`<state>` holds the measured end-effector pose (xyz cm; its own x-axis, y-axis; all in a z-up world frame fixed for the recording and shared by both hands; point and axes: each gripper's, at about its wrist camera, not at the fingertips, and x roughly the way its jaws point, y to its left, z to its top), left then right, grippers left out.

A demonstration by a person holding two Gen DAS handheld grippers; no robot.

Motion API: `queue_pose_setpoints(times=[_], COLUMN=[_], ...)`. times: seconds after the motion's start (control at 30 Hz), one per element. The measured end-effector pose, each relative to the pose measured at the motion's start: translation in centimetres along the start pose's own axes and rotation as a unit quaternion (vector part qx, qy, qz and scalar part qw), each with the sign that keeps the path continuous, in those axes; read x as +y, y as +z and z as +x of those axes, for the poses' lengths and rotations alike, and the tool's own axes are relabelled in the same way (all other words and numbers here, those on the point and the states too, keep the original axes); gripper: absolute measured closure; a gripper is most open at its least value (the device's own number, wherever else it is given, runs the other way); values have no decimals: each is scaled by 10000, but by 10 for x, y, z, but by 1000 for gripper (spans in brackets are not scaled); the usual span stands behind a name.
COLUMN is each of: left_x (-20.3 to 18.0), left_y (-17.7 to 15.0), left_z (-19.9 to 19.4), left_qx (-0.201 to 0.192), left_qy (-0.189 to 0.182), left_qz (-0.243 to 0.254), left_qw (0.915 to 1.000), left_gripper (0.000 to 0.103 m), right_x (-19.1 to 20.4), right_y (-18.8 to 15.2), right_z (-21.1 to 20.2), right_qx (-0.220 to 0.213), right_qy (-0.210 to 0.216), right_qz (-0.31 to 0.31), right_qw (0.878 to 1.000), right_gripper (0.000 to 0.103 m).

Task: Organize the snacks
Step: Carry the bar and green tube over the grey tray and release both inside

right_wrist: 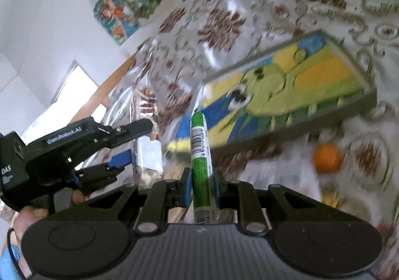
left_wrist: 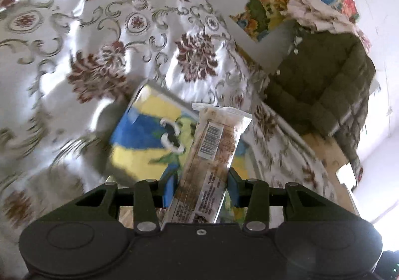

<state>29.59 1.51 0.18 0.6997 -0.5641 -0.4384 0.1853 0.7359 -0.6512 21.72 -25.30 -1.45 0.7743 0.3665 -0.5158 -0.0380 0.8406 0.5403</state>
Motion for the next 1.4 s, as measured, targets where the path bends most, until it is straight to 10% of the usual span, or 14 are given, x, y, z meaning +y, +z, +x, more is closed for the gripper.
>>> queue_pose_setpoints(times=[0.4, 0.73, 1.23, 1.4], left_x=[19, 46, 37, 28], left_y=[7, 12, -2, -5], left_z=[62, 87, 104, 103], left_qx=[-694, -834, -409, -284], left_qy=[171, 366, 814, 934], left_qz=[-306, -909, -448, -237], left_qw=[9970, 9917, 9948, 9949], left_gripper=[58, 58, 58, 34], right_x=[-49, -81, -88, -87], right_y=[78, 75, 63, 65], right_z=[66, 88, 109, 108], right_qx=[-634, -708, -631, -561], right_qy=[-302, -777, -906, -947], right_qz=[688, 785, 664, 699], right_qw=[9952, 9914, 9917, 9915], right_gripper=[83, 82, 84, 81])
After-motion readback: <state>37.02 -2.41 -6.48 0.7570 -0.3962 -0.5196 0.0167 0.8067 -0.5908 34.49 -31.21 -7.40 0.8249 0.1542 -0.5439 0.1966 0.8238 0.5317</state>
